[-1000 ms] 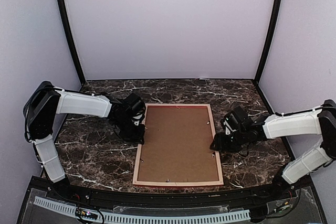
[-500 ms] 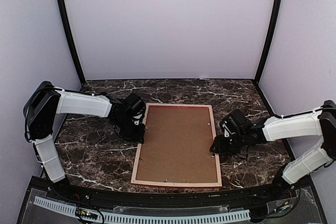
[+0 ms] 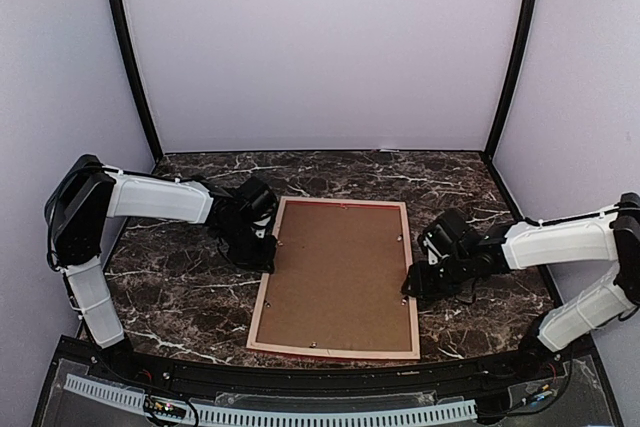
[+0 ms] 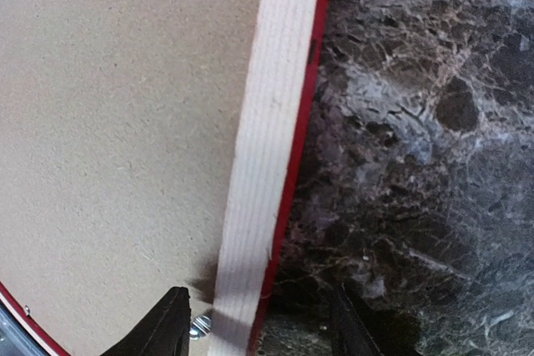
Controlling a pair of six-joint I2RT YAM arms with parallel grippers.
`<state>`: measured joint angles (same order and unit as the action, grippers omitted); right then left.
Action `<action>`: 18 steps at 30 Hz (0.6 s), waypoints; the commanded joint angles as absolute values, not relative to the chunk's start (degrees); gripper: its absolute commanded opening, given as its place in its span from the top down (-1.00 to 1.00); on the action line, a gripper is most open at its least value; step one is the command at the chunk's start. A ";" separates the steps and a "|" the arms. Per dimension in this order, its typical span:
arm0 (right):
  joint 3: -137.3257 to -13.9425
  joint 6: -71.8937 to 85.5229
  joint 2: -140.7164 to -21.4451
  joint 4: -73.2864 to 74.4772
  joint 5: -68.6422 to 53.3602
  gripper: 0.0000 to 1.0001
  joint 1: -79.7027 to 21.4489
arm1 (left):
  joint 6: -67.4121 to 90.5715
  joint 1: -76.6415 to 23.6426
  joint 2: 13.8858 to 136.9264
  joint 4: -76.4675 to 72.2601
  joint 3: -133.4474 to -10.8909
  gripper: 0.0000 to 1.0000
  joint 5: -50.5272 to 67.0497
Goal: Put the photo into the frame
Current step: Press the fastener onto the backboard.
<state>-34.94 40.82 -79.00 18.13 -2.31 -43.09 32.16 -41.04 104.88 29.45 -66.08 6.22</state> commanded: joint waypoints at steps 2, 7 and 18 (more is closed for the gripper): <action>-32.11 42.92 -76.98 25.23 -4.04 -0.15 -43.70 | 30.30 -41.39 105.92 31.10 -65.68 0.71 5.03; -31.68 45.23 -76.71 23.56 -4.92 -0.12 -45.00 | 30.38 -41.40 105.82 30.71 -65.41 0.71 5.03; -33.13 47.21 -80.33 22.78 -3.60 -0.04 -47.04 | 30.49 -41.35 105.64 30.49 -64.97 0.71 5.20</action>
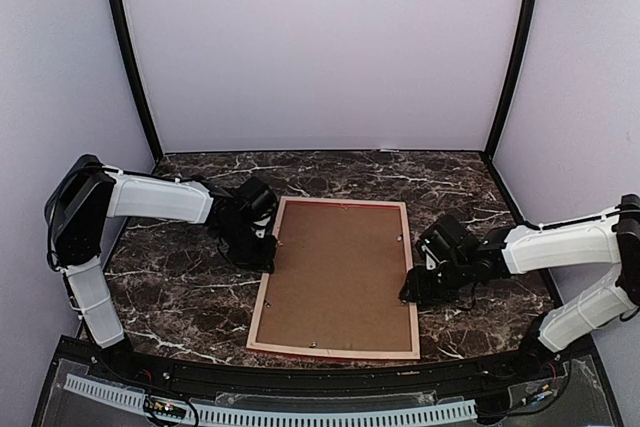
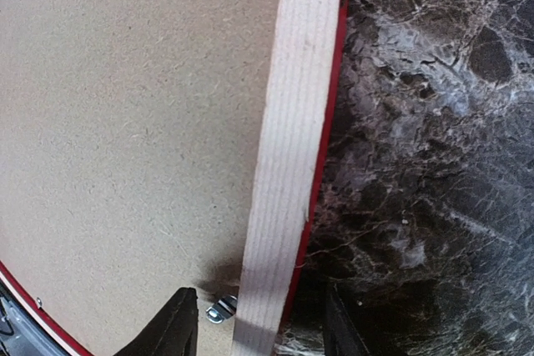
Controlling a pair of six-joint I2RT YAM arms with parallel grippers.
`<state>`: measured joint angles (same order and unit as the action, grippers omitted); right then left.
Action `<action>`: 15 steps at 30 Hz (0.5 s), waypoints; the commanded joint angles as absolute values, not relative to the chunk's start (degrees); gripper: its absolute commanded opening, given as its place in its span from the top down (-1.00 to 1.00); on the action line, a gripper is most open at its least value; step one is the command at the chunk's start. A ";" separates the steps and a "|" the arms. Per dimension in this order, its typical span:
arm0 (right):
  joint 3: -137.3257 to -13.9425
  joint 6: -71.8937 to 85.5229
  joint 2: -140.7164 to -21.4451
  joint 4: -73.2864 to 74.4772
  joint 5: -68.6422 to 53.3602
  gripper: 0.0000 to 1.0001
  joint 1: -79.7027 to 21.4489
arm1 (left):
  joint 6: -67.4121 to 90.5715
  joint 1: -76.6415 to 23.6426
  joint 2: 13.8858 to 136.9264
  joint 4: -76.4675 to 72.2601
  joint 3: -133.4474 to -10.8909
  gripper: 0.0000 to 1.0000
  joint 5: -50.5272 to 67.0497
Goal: Put the photo into the frame
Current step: Press the fastener onto the backboard.
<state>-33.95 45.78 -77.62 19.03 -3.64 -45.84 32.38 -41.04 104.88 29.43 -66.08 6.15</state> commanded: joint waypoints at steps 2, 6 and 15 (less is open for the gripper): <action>-33.73 46.97 -80.89 23.34 -3.15 0.01 -47.31 | 30.42 -41.35 105.64 30.42 -64.96 0.71 5.25; -34.23 46.76 -81.80 24.05 -2.32 0.12 -47.72 | 30.39 -41.37 105.64 30.40 -64.91 0.72 5.19; -34.69 45.61 -82.34 25.06 -2.01 0.33 -47.72 | 30.32 -41.40 105.64 30.35 -64.78 0.71 5.23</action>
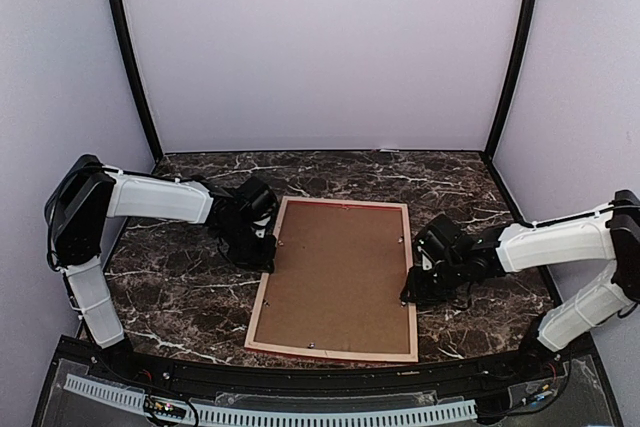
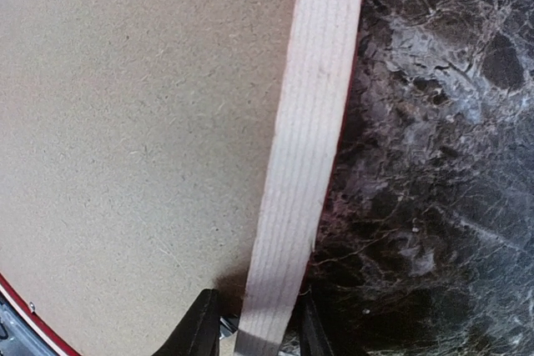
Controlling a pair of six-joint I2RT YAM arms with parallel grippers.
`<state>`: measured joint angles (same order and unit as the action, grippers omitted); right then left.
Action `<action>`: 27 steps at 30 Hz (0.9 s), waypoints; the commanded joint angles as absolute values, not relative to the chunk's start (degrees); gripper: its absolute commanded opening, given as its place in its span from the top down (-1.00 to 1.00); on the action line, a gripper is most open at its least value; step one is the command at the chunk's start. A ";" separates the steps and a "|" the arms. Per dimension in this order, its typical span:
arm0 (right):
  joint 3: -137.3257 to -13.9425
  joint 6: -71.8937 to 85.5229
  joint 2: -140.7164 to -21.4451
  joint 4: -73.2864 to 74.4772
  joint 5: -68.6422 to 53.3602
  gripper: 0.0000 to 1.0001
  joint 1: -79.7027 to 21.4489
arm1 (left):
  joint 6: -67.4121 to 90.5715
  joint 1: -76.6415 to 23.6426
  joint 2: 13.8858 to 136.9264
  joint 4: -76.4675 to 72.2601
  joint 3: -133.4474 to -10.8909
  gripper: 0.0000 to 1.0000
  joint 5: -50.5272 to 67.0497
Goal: Put the photo into the frame
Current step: Press the fastener onto the backboard.
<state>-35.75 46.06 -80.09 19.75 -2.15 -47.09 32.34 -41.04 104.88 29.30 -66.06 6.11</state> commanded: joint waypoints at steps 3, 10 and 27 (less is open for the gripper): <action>-34.76 44.29 -82.48 24.97 -3.02 0.37 -47.72 | 30.32 -41.39 105.57 30.41 -64.70 0.71 5.29; -36.21 37.84 -84.18 27.09 -6.11 0.43 -47.72 | 30.32 -41.39 105.56 30.33 -64.63 0.71 5.27; -36.41 32.27 -83.27 24.79 -14.31 0.27 -41.54 | 30.91 -41.40 104.51 30.55 -63.92 0.71 5.11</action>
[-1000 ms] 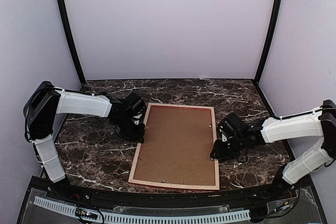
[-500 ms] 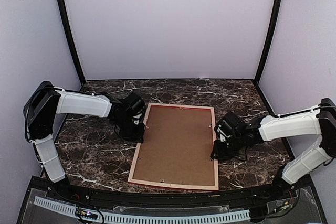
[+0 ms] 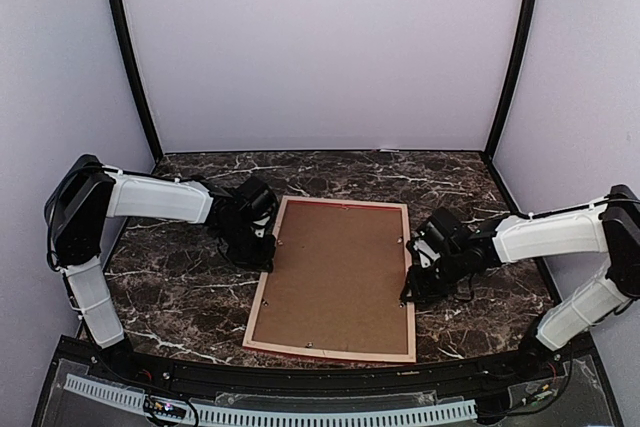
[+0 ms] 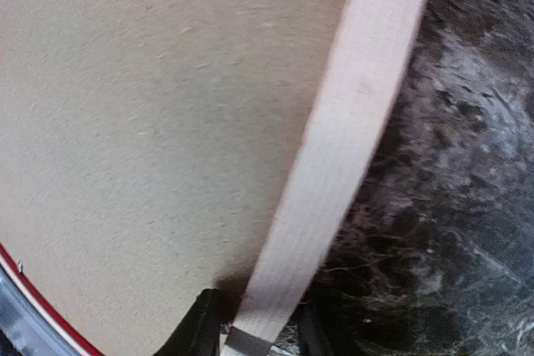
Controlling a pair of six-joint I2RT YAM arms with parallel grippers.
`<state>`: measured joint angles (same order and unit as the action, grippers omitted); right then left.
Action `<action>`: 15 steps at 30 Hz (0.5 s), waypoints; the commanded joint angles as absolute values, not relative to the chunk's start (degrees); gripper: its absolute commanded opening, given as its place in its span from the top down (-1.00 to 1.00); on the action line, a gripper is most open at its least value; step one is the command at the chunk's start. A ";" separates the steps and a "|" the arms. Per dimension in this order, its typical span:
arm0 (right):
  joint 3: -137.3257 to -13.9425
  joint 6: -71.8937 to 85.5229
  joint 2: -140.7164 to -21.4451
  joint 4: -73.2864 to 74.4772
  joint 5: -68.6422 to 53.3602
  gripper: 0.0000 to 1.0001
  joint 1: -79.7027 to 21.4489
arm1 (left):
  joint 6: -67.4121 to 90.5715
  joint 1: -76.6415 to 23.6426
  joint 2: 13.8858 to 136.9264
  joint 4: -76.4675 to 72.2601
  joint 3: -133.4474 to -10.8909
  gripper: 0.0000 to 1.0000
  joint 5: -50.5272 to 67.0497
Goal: Put the photo into the frame
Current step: Press the fastener onto the backboard.
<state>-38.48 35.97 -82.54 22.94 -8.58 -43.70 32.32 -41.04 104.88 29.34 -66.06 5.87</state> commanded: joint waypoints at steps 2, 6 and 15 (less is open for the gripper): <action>-37.11 32.49 -82.74 24.45 -14.54 0.07 -39.65 | 31.00 -41.40 104.31 30.53 -63.70 0.71 4.98; -39.39 32.14 -83.31 24.72 -13.35 -0.14 -37.08 | 31.11 -41.39 104.01 30.45 -63.38 0.71 4.72; -48.00 31.51 -87.98 23.90 -4.53 -0.28 -30.81 | 31.27 -41.48 103.30 30.41 -62.90 0.71 4.25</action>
<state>-43.48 32.45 -85.71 24.62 -9.85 -33.12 32.45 -41.04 104.16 28.25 -65.01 5.02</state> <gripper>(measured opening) 0.627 0.184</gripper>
